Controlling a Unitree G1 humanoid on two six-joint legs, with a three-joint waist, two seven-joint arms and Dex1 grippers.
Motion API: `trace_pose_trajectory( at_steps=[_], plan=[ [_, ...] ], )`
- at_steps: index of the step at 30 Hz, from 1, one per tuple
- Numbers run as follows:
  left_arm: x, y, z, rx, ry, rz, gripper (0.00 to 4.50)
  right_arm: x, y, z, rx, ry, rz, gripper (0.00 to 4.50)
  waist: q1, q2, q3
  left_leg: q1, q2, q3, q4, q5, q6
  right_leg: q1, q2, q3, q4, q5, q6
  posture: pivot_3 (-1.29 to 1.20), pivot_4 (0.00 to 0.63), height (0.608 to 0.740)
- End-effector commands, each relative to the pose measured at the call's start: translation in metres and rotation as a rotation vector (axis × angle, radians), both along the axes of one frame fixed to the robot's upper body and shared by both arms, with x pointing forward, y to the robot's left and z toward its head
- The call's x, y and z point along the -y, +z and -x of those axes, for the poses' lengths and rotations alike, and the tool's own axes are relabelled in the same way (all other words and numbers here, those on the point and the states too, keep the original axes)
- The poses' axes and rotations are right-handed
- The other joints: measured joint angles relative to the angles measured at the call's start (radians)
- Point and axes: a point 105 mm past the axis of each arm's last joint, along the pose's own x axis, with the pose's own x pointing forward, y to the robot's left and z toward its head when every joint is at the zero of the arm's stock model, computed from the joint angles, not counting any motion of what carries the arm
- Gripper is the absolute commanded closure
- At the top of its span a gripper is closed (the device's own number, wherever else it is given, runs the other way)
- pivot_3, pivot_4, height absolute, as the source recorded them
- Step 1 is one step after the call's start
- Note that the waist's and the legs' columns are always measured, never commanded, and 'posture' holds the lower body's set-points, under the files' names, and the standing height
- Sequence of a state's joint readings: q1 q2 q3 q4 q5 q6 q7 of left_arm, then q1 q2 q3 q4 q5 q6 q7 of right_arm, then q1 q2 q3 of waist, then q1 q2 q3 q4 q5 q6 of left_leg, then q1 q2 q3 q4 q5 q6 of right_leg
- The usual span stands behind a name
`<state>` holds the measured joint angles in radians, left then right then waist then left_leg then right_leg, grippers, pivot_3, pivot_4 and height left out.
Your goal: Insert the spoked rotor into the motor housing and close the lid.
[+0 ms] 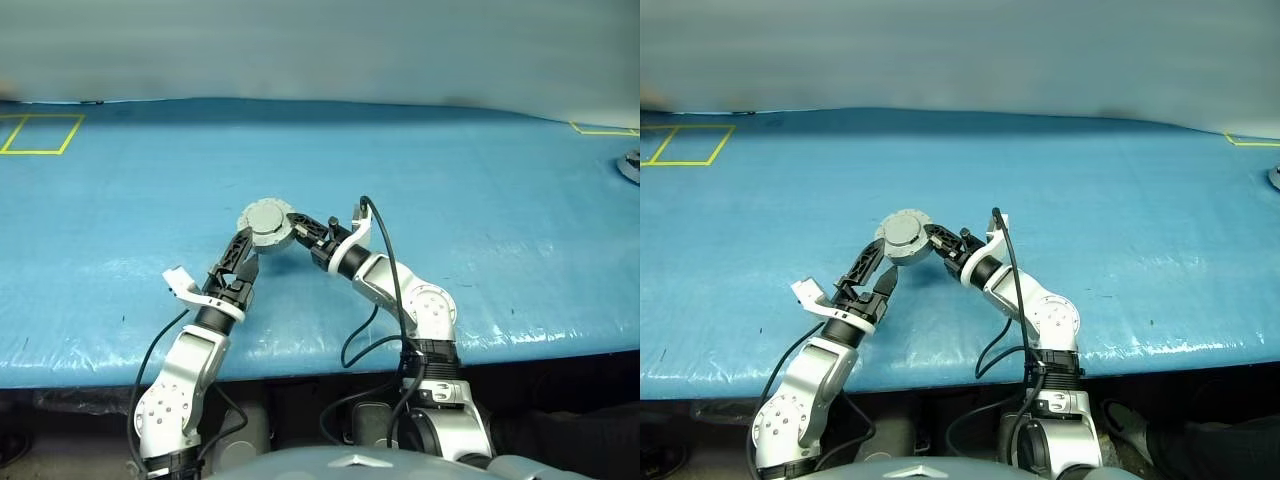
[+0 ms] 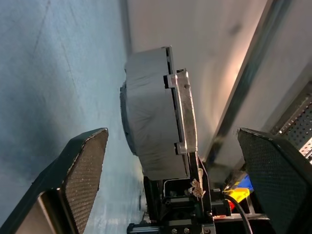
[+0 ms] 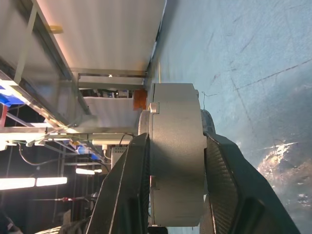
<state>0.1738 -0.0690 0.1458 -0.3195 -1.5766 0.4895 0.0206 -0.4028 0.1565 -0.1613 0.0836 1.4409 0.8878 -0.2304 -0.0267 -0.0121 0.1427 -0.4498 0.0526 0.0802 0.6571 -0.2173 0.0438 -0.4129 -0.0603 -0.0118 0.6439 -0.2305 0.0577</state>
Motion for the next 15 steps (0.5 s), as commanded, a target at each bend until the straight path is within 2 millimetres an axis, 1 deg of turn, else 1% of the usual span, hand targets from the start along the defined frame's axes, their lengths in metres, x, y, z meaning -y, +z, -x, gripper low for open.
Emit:
trace_pose_trajectory(
  at_steps=[1,7,15],
  plan=[
    [0.013,0.004,0.000,0.015,0.041,0.177,0.00,-0.017,0.038,0.013,0.103,0.066,-0.114,3.23,0.000,0.000,0.000,0.000,0.000,0.000,0.000,0.000,0.000,0.000,0.000,0.000,0.000,0.000,0.000,0.00,0.150,0.740],
    [0.014,0.000,-0.005,0.014,0.047,0.221,0.00,-0.022,0.036,0.022,0.090,0.095,-0.115,3.23,0.000,0.000,0.000,0.000,0.000,0.000,0.000,0.000,0.000,0.000,0.000,0.000,0.000,0.000,0.000,0.00,0.150,0.740],
    [0.021,0.006,-0.008,0.042,0.010,0.271,0.00,-0.025,0.035,0.031,0.077,0.123,-0.113,3.23,-0.001,0.000,0.000,0.000,0.000,0.000,0.001,0.000,0.000,0.000,0.000,0.000,0.000,0.000,-0.001,0.00,0.150,0.740]
  ],
)
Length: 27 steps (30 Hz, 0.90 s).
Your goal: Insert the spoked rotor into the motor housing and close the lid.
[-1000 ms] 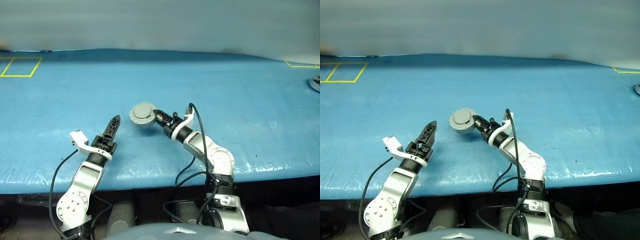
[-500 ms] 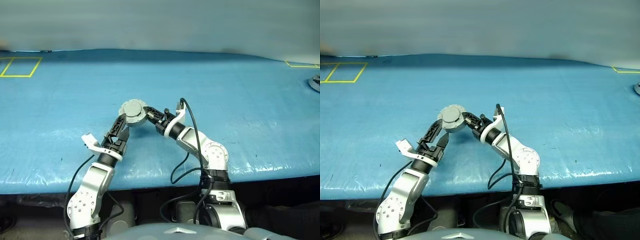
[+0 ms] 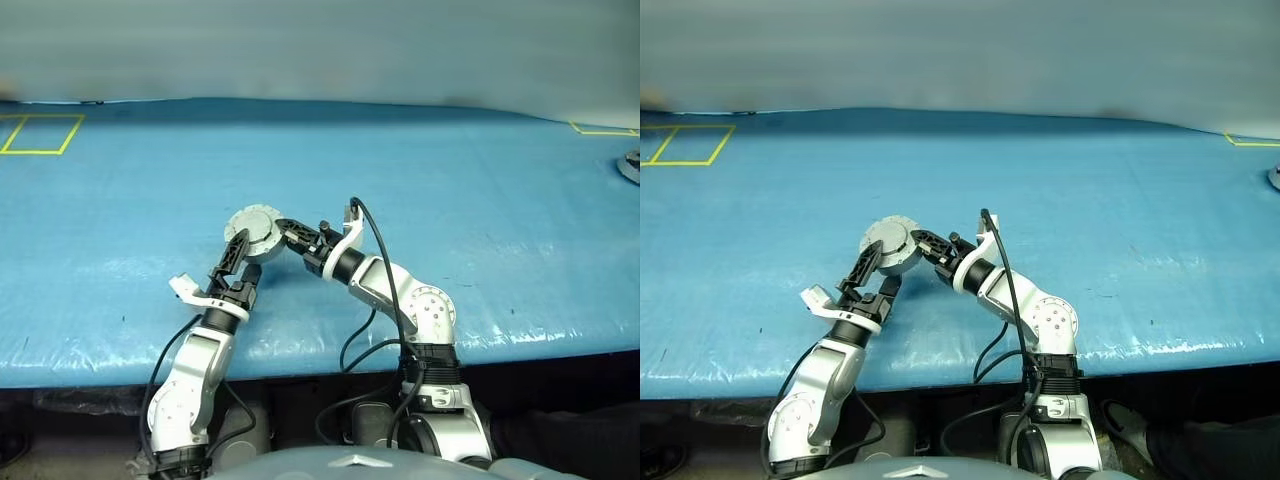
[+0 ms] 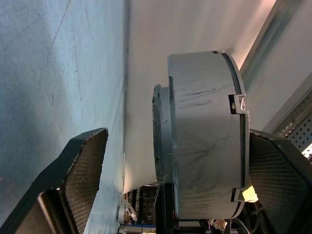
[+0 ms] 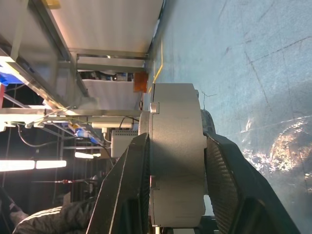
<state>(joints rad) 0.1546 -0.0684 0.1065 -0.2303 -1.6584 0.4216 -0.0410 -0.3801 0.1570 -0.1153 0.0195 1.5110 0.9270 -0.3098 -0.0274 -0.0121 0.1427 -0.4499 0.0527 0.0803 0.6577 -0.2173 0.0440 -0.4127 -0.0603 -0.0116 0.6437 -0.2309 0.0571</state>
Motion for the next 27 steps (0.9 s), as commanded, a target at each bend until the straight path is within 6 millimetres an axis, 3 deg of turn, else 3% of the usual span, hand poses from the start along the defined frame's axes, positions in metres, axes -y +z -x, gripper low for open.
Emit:
trace_pose_trajectory(
  at_steps=[1,4,6,12,22,27],
  plan=[
    [0.019,0.014,-0.002,0.041,-0.003,0.147,0.00,-0.014,0.027,0.017,0.065,0.057,-0.132,3.23,0.000,0.000,0.000,0.000,0.000,0.000,0.000,0.000,0.000,0.000,0.000,0.000,0.000,0.000,0.000,0.00,0.150,0.740],
    [0.020,0.017,-0.004,0.044,-0.008,0.150,0.00,-0.016,0.026,0.018,0.060,0.062,-0.130,3.23,0.000,0.000,0.000,0.000,0.000,0.000,0.000,0.000,0.000,0.000,0.000,0.000,0.000,0.000,0.000,0.00,0.150,0.740],
    [0.020,0.020,-0.005,0.046,-0.005,0.154,0.37,-0.016,0.025,0.019,0.058,0.065,-0.130,3.23,0.000,0.000,0.000,0.000,0.000,0.000,0.000,0.000,0.000,0.000,0.000,0.000,0.000,0.000,0.000,0.00,0.150,0.740],
    [0.020,0.027,-0.006,0.062,-0.005,0.153,2.21,-0.018,0.024,0.020,0.054,0.072,-0.130,3.24,0.001,0.000,0.000,0.000,0.000,0.000,0.000,0.000,0.000,0.000,0.000,0.000,0.000,0.000,0.000,0.00,0.150,0.740],
    [0.024,0.041,-0.009,0.090,-0.019,0.098,2.20,-0.019,0.021,0.021,0.098,0.079,-0.087,3.25,0.002,0.000,0.000,0.000,-0.001,0.000,0.000,0.000,0.000,0.000,0.000,0.000,0.000,0.000,0.000,0.00,0.150,0.740],
    [0.019,0.046,-0.014,0.084,0.012,0.073,2.20,-0.008,0.020,0.019,0.121,0.032,-0.075,1.58,0.003,0.000,0.000,0.000,-0.001,0.000,0.000,0.000,0.000,0.000,0.000,0.000,0.000,0.000,0.000,0.00,0.150,0.740]
  ],
)
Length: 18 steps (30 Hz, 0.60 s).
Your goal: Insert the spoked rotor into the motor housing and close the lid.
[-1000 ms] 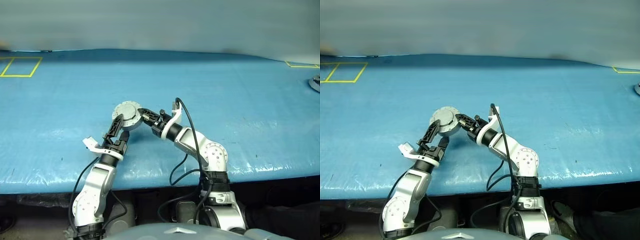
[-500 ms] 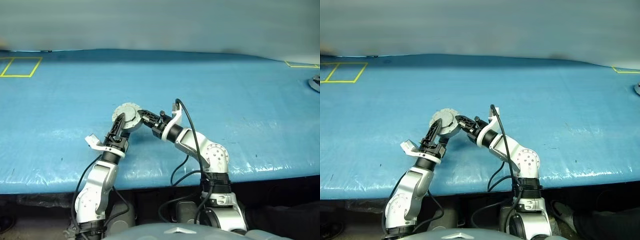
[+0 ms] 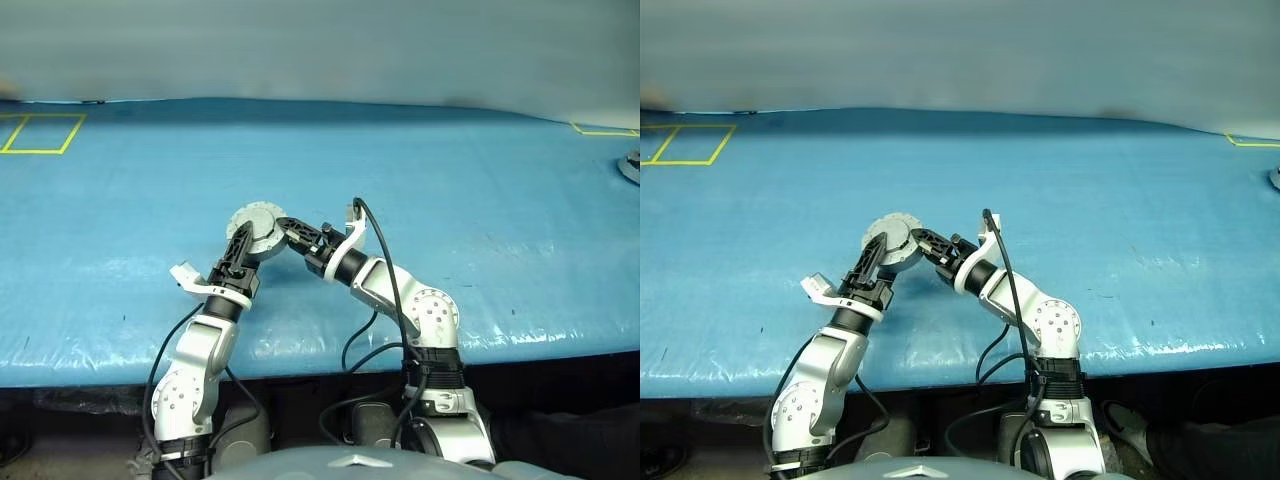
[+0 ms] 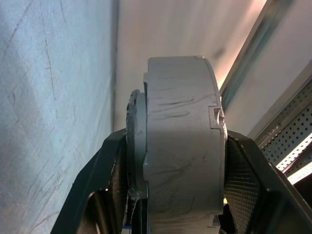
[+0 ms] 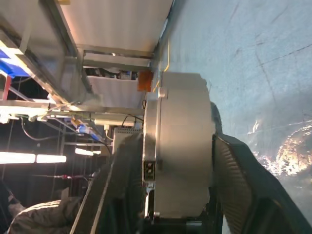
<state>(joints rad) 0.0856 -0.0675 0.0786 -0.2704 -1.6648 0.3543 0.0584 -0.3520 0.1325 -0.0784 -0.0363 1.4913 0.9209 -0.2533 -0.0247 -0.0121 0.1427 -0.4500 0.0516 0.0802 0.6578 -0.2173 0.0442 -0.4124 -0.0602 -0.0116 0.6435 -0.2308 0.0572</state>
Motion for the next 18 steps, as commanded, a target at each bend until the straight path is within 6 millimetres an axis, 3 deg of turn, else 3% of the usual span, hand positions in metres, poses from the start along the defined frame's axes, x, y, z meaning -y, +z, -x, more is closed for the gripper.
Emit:
trace_pose_trajectory(
  at_steps=[1,5,10,18],
  plan=[
    [0.013,0.027,-0.003,0.074,0.007,0.075,2.20,-0.003,0.013,0.011,0.044,0.003,-0.078,1.25,0.000,0.000,0.000,0.000,0.000,0.000,0.000,0.000,0.000,0.000,0.000,0.000,0.000,0.000,0.000,0.00,0.150,0.740],
    [0.001,0.022,-0.012,0.036,0.050,0.017,2.20,0.025,0.002,0.009,0.078,-0.100,0.008,0.01,0.007,0.000,0.000,0.000,0.000,0.000,0.000,0.000,0.000,0.000,0.000,0.000,0.000,0.000,0.000,0.00,0.150,0.740],
    [-0.018,0.015,-0.040,0.003,0.104,-0.153,2.20,0.048,-0.024,0.023,0.332,-0.129,0.496,0.00,0.012,0.000,0.000,0.000,-0.005,0.000,0.001,0.000,0.001,0.000,0.000,0.000,0.000,0.000,0.000,0.00,0.150,0.740],
    [-0.045,0.022,-0.104,-0.007,0.122,-0.334,2.20,0.072,-0.038,0.031,0.818,-0.249,1.035,0.00,0.014,-0.004,0.002,0.000,-0.006,0.000,0.003,0.002,0.001,0.001,0.001,0.000,0.000,0.001,0.002,0.00,0.150,0.740]
  ],
)
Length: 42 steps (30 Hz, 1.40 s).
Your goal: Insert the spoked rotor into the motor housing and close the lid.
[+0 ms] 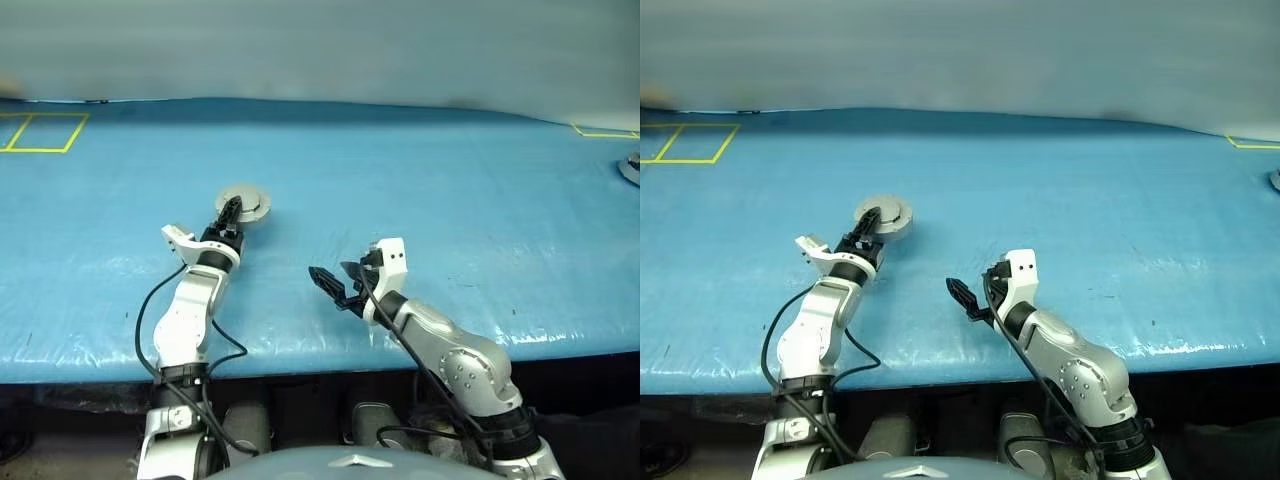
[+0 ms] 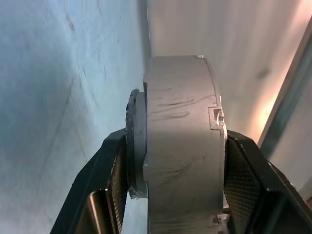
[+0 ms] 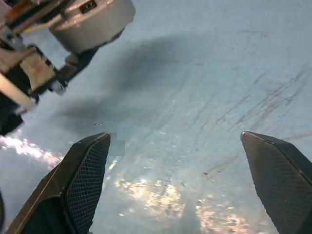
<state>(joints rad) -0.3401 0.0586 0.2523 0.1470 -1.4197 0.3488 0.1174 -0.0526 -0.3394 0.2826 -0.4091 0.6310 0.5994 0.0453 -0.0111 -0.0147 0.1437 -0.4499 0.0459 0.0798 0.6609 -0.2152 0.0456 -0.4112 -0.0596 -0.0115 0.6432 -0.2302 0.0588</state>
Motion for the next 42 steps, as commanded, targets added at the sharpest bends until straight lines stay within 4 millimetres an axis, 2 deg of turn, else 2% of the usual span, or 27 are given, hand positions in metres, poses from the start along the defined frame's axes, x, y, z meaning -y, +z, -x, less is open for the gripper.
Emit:
trace_pose_trajectory(
  at_steps=[1,6,9,13,18,24,26,31,36,38,40,42],
  plan=[
    [-0.008,0.026,-0.028,0.080,-0.003,-0.060,2.20,0.000,0.013,0.003,0.269,-0.008,0.171,0.00,0.002,-0.002,0.001,0.000,0.000,0.000,0.000,0.000,0.000,0.000,0.000,0.000,0.000,0.000,0.000,0.00,0.150,0.740],
    [-0.009,0.038,-0.064,0.077,-0.015,-0.160,2.20,0.003,-0.003,0.008,0.314,-0.050,0.251,0.00,0.002,-0.009,0.005,-0.001,-0.001,-0.001,-0.001,0.000,0.000,0.000,0.000,-0.001,-0.001,0.003,0.006,0.00,0.150,0.740],
    [-0.003,0.039,-0.078,0.063,-0.040,-0.208,2.20,0.002,-0.007,0.009,0.308,-0.067,0.262,0.00,0.003,-0.010,0.006,-0.003,-0.002,-0.001,-0.001,0.001,-0.001,-0.001,-0.001,-0.001,-0.002,0.004,0.007,0.00,0.150,0.740],
    [0.005,0.033,-0.085,0.039,-0.079,-0.259,2.20,0.001,-0.012,0.017,0.261,-0.094,0.214,0.00,0.001,-0.010,0.006,-0.003,-0.001,-0.001,-0.001,0.001,-0.003,-0.001,-0.001,-0.002,-0.003,0.004,0.007,0.00,0.150,0.740],
    [0.004,0.011,-0.080,-0.032,-0.104,-0.271,2.20,-0.004,-0.012,0.023,0.249,-0.077,0.189,0.00,-0.003,-0.012,0.007,-0.003,-0.001,0.000,-0.003,0.002,-0.004,-0.002,-0.001,-0.001,-0.002,0.003,0.007,0.00,0.150,0.740],
    [-0.001,-0.009,-0.072,-0.114,-0.142,-0.323,0.13,-0.003,-0.011,0.019,0.246,-0.070,0.207,0.00,0.000,-0.012,0.007,0.000,0.000,-0.001,-0.002,0.001,-0.002,0.000,-0.001,-0.002,0.000,0.004,0.007,0.00,0.150,0.740],
    [-0.005,-0.016,-0.065,-0.140,-0.161,-0.351,0.02,-0.003,-0.010,0.019,0.242,-0.067,0.206,0.00,-0.003,-0.012,0.007,0.002,0.000,-0.001,-0.002,0.001,-0.002,0.002,-0.002,-0.001,0.000,0.004,0.007,0.00,0.150,0.740],
    [-0.020,-0.042,-0.030,-0.225,-0.231,-0.420,0.02,-0.010,-0.010,0.020,0.230,-0.014,0.195,0.00,-0.016,-0.009,0.004,0.004,0.001,0.000,-0.002,0.001,-0.002,0.002,-0.002,0.000,0.002,0.004,0.006,0.00,0.150,0.740],
    [-0.034,-0.065,0.021,-0.297,-0.294,-0.515,0.02,-0.014,-0.010,0.017,0.220,0.035,0.186,0.00,-0.018,-0.006,0.002,0.013,0.007,0.002,-0.004,0.001,-0.003,0.009,-0.002,0.001,0.003,0.003,0.004,0.00,0.150,0.740],
    [-0.036,-0.071,0.039,-0.312,-0.319,-0.559,0.02,-0.013,-0.009,0.014,0.220,0.045,0.186,0.00,-0.018,-0.005,-0.001,0.024,0.007,0.002,-0.006,-0.001,-0.005,0.014,-0.003,0.000,0.001,-0.002,-0.003,0.00,0.150,0.740],
    [-0.037,-0.073,0.054,-0.302,-0.350,-0.646,0.02,-0.012,-0.009,0.012,0.222,0.048,0.190,0.00,-0.019,-0.003,-0.004,0.027,0.008,0.004,-0.006,-0.003,-0.010,0.015,-0.005,-0.001,0.001,-0.002,-0.004,0.00,0.150,0.740],
    [-0.037,-0.069,0.067,-0.238,-0.387,-0.804,0.02,-0.010,-0.008,0.008,0.221,0.039,0.184,0.00,-0.020,-0.002,-0.006,0.029,0.007,0.005,-0.007,-0.004,-0.010,0.016,-0.008,-0.001,0.002,-0.002,-0.005,0.00,0.150,0.740]
  ],
)
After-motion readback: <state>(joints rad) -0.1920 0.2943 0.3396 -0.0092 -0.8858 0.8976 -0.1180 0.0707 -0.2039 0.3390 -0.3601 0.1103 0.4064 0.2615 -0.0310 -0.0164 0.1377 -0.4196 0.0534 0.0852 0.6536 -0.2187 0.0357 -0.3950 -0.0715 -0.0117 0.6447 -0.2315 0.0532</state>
